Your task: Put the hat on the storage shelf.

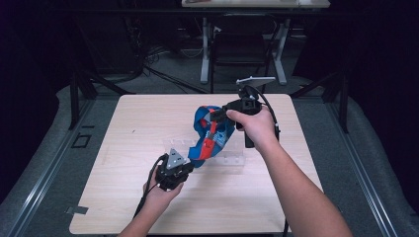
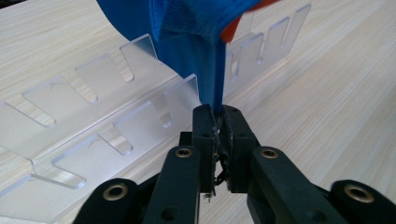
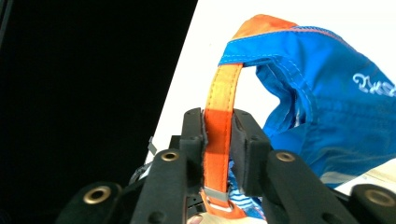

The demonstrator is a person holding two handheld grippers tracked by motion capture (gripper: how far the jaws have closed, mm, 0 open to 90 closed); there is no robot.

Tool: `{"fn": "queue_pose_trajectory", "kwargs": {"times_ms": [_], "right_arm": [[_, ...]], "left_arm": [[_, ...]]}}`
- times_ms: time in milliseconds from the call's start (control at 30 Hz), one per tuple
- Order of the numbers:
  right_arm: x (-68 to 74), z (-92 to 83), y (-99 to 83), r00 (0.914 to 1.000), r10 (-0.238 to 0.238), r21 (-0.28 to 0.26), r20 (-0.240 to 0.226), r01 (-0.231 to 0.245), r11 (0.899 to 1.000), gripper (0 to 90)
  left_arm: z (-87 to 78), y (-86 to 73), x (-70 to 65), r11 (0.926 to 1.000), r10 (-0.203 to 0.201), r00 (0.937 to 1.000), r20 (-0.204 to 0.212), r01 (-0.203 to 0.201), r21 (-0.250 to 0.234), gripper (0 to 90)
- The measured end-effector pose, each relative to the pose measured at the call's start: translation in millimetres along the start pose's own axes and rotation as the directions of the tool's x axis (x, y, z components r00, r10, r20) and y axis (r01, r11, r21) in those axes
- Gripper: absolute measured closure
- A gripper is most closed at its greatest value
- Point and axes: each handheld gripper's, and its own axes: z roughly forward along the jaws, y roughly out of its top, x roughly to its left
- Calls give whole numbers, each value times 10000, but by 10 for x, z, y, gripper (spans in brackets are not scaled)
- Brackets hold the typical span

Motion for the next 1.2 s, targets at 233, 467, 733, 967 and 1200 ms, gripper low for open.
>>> {"fn": "queue_pose_trajectory", "kwargs": {"times_ms": [233, 467, 733, 967, 1200], "right_arm": [[-39, -81, 3, 10000, 84, -270, 27, -83, 9996, 717], [-127, -175, -34, 9998, 111, -354, 172, -105, 9993, 711], [-202, -243, -126, 9977, -125, -386, 661, 151, 9991, 687], [-257, -311, -229, 9941, -327, -405, 1030, 371, 9985, 674], [-361, -347, -357, 9900, -499, -482, 1322, 568, 9972, 600]], "left_arm": [[-69, -21, 41, 9999, -52, 10000, -68, 52, -89, 787], [-155, -89, 104, 9998, -124, 9998, -134, 122, -141, 690], [-270, -226, 222, 9991, -337, 9986, -407, 327, -266, 606], [-385, -326, 348, 9978, -605, 9963, -617, 587, -304, 557], [-495, -451, 451, 9952, -931, 9924, -810, 904, -361, 498]]}}
